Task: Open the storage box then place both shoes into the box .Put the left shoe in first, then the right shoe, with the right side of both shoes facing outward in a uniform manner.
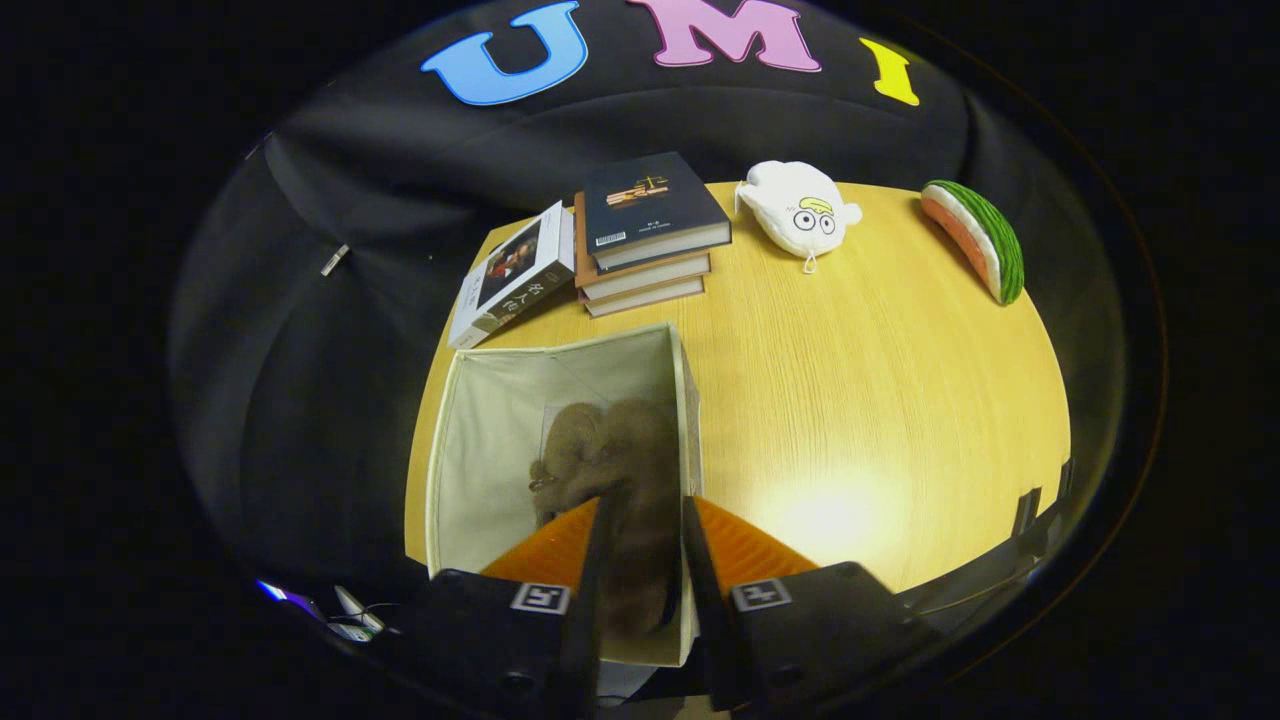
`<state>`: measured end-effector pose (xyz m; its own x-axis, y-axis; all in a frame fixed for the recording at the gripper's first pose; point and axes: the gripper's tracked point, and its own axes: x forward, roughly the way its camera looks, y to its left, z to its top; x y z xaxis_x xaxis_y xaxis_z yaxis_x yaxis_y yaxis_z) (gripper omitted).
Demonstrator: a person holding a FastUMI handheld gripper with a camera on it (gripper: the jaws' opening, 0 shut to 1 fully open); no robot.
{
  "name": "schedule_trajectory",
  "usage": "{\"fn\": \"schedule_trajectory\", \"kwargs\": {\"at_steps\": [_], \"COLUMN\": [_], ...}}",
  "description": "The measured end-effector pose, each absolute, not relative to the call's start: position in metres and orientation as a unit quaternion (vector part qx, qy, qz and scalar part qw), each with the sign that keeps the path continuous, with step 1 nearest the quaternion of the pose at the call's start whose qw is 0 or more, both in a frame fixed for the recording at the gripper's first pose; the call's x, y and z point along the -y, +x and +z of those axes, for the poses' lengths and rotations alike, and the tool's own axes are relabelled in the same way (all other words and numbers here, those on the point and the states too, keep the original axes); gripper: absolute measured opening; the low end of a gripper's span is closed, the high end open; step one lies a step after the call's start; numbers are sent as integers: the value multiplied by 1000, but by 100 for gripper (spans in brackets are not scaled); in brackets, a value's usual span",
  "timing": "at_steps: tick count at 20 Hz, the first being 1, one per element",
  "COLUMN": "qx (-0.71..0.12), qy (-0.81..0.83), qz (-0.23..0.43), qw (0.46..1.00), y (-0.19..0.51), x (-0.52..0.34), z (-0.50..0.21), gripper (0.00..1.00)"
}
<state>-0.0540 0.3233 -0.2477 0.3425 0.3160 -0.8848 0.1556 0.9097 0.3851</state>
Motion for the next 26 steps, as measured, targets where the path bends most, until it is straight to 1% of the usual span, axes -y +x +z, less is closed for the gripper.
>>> {"fn": "schedule_trajectory", "kwargs": {"at_steps": [1,2,3,4,9,13,22,26], "qx": [-570,-570,-569,-568,-564,-533,-472,-425], "qy": [206,206,204,202,202,200,154,141], "qz": [51,54,54,54,58,54,9,-5], "qw": [793,794,795,796,799,820,868,894], "y": [-55,-55,-56,-57,-61,-56,-57,-60], "x": [-323,-322,-320,-318,-314,-295,-184,-124], "z": [-247,-246,-247,-247,-246,-237,-233,-224], "gripper": [56,74,82,94,98,99,99,99]}}
